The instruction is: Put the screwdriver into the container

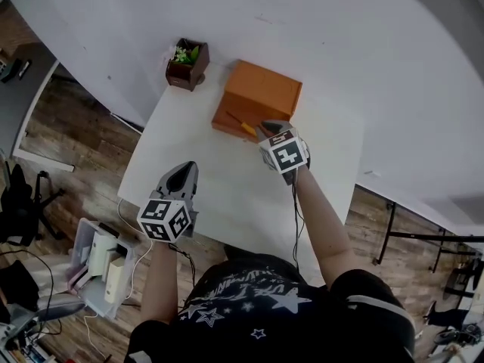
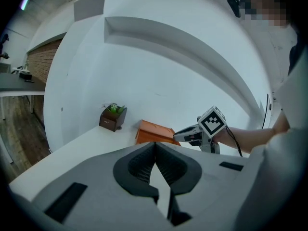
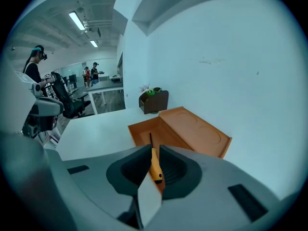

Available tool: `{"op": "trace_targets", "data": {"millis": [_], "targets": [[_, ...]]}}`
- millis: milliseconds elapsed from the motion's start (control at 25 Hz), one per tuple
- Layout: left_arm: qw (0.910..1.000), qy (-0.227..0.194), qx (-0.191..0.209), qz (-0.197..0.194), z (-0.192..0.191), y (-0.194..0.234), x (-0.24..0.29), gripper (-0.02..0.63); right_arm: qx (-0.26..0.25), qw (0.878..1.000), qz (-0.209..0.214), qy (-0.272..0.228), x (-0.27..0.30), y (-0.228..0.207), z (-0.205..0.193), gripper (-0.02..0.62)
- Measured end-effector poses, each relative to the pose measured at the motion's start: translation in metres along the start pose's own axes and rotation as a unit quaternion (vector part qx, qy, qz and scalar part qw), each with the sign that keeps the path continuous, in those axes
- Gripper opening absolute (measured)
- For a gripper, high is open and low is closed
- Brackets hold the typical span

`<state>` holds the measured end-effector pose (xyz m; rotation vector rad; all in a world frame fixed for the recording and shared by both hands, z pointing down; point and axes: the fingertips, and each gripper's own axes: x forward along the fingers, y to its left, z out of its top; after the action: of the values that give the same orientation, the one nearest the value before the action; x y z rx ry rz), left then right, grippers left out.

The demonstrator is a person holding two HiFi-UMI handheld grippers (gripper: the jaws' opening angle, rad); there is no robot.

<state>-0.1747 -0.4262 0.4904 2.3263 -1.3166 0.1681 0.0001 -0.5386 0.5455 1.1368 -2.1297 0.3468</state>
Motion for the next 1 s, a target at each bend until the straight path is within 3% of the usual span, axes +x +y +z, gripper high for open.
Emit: {"op": "trace_targets", "data": {"millis": [440, 1000], "targets": [[0.9996, -0.028, 0.009, -0.001, -0.014, -0.04, -0.087, 0.02, -0.003, 0.999, -0.016, -0.045, -0.085, 0.05, -0.01, 0.057], [0.9979, -0.055, 0.027, -0.022, -0.057, -0.113, -0.213, 0.02, 0.0, 0.996, -0.03, -0.078, -0.211, 0.151, -0.071, 0.054]]}}
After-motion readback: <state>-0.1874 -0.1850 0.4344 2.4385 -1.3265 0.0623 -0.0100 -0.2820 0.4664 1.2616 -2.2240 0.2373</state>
